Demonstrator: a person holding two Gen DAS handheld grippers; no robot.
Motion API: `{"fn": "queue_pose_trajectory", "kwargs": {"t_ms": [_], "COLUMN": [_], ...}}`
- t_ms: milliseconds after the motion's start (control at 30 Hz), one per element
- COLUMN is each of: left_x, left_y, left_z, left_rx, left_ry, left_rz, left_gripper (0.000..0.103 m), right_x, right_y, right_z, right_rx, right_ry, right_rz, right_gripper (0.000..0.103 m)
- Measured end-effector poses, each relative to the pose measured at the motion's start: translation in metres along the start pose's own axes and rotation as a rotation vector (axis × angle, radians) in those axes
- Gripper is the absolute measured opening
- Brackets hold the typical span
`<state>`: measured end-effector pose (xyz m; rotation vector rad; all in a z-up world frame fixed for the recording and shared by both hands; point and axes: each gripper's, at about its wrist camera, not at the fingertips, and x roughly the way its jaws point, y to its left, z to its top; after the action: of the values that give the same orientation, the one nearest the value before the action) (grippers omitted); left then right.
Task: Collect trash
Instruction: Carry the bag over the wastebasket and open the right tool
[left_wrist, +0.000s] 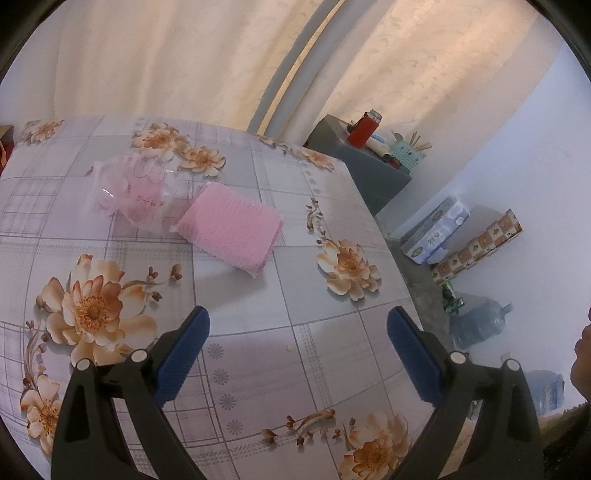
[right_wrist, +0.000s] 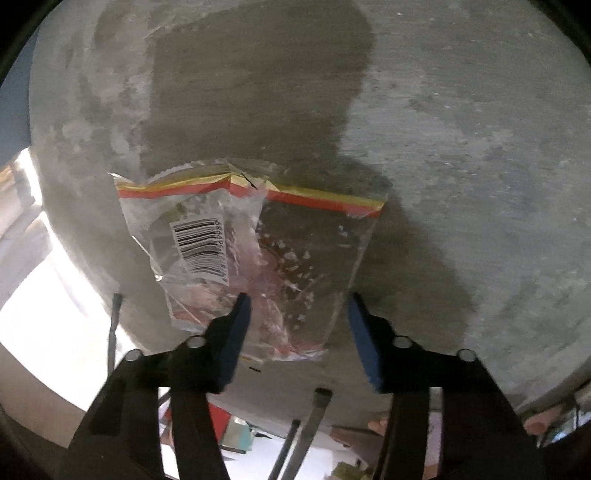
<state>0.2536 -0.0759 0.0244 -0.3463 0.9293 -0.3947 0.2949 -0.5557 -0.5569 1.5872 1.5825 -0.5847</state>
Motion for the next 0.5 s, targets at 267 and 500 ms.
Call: {"fn": "queue_pose_trajectory", "kwargs": {"t_ms": [267, 500], "left_x": [-0.004, -0.012], "left_y": [0.004, 0.002], "left_z": [-0.002, -0.001], "left_rx": [-0.020, -0.015], "left_ry": [-0.003, -0.026], "left_rz": [-0.004, -0.016], "left_gripper": [0.094, 0.095], "right_x": [-0.006, -0.061], "right_y": [0.000, 0.024], "right_z": [-0.003, -0.028], "right_rx": [-0.033, -0.249], "right_ry": [-0.007, -0.132], "right_rz": [0.018, 0.046], "right_gripper": [0.002, 0.000]}}
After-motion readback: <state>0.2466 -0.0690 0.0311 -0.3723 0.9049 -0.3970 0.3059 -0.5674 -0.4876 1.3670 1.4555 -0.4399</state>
